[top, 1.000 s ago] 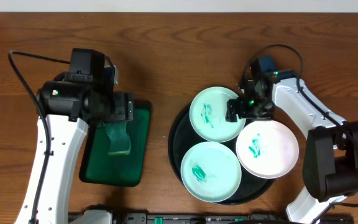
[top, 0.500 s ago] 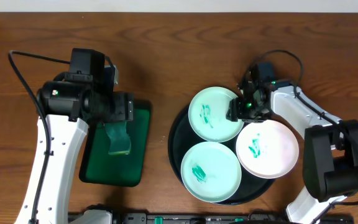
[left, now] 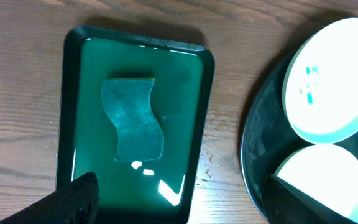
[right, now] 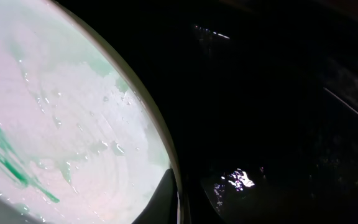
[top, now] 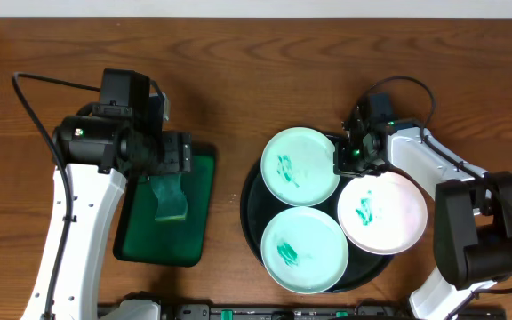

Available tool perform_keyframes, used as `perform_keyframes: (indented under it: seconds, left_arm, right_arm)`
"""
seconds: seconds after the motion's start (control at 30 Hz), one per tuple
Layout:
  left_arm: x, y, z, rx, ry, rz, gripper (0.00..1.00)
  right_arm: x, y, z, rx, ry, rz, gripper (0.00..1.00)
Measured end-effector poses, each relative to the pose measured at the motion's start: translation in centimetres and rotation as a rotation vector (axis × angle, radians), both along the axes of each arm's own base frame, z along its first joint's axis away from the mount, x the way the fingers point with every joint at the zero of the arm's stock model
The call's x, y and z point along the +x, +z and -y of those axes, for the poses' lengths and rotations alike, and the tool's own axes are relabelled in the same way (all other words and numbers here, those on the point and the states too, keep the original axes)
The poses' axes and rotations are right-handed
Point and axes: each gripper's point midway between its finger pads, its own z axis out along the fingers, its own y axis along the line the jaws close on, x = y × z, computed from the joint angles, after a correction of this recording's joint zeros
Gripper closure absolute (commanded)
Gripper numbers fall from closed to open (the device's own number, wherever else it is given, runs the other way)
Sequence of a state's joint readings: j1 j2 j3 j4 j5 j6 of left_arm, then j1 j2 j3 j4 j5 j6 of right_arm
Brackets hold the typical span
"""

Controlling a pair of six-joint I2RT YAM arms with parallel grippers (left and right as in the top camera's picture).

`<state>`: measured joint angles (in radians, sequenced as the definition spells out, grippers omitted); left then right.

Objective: Clean dirty plates on tray and stack at the side
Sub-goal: 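Lower the left gripper onto the green sponge and close on it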

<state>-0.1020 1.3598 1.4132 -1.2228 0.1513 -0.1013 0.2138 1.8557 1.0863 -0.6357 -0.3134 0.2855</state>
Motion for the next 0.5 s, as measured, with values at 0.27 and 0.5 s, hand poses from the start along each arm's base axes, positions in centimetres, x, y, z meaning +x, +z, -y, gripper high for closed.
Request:
perform_keyframes:
  seconds: [0.27,0.5]
  left_arm:
    - [0.0,0.0,0.0,-0.005,0.015,0.0,0.81]
    - [0.3,0.0,-1.6,0.057,0.12,0.007,0.92]
  right_arm:
    - [0.0,-0.1,0.2,-0.011,-0.005,0.0,0.99]
    - [0.0,-0.1,0.2,-0.013,-0.011,-0.002,0.99]
